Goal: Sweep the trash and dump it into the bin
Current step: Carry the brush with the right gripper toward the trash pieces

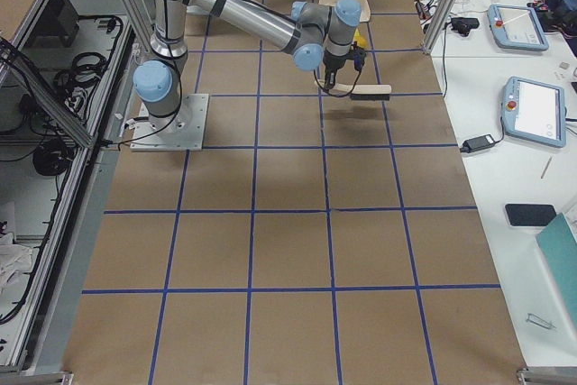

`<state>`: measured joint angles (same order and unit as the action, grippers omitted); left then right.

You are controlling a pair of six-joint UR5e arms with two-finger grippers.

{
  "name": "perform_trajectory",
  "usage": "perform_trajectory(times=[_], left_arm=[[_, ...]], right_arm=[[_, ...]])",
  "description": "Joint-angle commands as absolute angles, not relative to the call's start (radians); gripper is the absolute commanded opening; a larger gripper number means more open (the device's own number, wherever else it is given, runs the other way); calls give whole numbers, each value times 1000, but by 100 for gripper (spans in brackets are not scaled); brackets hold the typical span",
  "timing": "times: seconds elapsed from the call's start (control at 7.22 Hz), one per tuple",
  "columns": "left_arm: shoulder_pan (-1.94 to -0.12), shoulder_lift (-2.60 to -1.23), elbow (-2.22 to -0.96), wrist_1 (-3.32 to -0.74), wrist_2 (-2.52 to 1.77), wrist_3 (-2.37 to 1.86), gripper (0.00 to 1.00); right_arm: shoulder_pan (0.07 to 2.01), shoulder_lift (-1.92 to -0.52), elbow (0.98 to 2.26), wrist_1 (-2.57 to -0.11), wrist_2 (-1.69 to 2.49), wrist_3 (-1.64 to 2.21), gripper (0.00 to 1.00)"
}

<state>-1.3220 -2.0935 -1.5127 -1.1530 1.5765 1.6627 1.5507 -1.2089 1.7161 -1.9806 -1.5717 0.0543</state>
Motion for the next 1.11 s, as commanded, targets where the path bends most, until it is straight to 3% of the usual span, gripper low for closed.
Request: perform_trajectory(times=[0.0, 0.97], left_arm=[[-1325, -2076, -1509, -1155, 1578, 1649, 25], [-1370, -2088, -1508, -1152, 1667, 1631, 22]], right_arm=[[1699, -1143, 1655, -1947, -1571, 153, 0], [1865, -1051, 1572, -1947, -1517, 395, 0]])
